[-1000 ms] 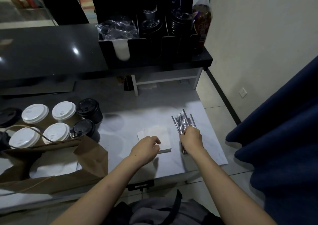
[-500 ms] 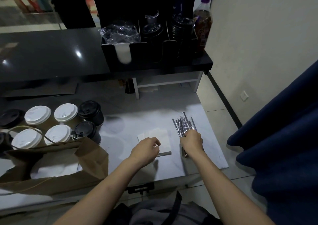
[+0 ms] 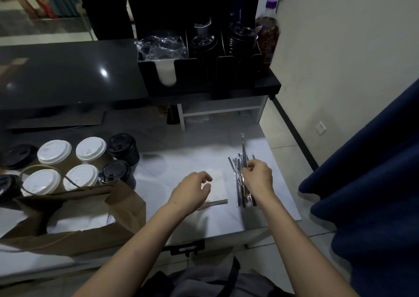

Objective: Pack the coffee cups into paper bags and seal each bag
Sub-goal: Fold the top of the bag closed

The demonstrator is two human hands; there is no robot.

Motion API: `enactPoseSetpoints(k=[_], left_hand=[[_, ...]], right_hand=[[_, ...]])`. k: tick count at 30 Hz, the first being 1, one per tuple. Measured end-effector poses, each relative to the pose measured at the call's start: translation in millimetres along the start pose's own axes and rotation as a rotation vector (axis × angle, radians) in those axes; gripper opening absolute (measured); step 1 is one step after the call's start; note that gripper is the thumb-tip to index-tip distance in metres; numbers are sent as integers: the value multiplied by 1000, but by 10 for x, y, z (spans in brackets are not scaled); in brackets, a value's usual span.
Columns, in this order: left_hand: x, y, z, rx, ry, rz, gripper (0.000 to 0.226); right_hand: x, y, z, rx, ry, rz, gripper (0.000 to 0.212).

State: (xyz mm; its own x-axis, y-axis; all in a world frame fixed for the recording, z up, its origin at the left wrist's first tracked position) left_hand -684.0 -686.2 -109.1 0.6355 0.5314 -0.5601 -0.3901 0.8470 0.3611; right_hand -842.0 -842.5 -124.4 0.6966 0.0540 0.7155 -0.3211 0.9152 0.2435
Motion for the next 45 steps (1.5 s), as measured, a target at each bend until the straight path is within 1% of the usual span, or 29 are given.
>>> enactPoseSetpoints(k=[3, 4, 8, 12, 18, 22, 25, 29, 33, 39, 42, 45], left_hand=[[-49, 115, 256, -88, 36, -28, 25], [-65, 162, 351, -116, 51, -34, 25], [-140, 402, 767, -213, 119, -55, 22], [-229, 758, 1223, -305, 138, -115, 22], [-196, 1306, 1835, -385, 169, -195, 23], [-32, 1624, 2153, -431, 153, -217, 24], [212, 1804, 2328, -439, 136, -205, 23], [639, 2015, 2531, -446, 156, -194, 20], [1060, 2177, 2685, -451, 166, -184, 17], [1619, 2353, 2743, -377, 155, -159, 12], [1861, 2364, 2681, -344, 114, -133, 14], [2096, 2302, 2559, -296, 37, -108, 15]], right_hand=[[209, 36, 25, 13, -128, 49, 7], [278, 59, 19, 17, -174, 64, 7], [629, 223, -1, 38, -287, 161, 6], [1065, 478, -12, 74, -370, 251, 6], [1801, 995, -113, 176, -522, 373, 10], [2187, 1332, -284, 245, -595, 438, 12], [2395, 1550, -469, 286, -609, 451, 12], [2613, 1822, -769, 293, -606, 447, 8], [2758, 2073, -1033, 316, -595, 467, 8], [2774, 2329, -1290, 311, -569, 477, 8], [2775, 2456, -1401, 370, -535, 485, 7], [2748, 2522, -1514, 407, -451, 514, 8]])
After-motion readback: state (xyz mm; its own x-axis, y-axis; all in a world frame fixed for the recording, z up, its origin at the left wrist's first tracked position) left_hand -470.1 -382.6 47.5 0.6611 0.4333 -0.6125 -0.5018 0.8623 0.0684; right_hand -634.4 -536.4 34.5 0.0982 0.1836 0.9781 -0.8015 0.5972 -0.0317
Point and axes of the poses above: each hand's wrist, its own y-axis away from the middle knuckle, its own z-axis out of the back of the hand, x = y × z, the point moved 4 cm from there along -y, towards the middle knuckle, and after that the axes turned 5 degrees about x, right-handed, at the moved point
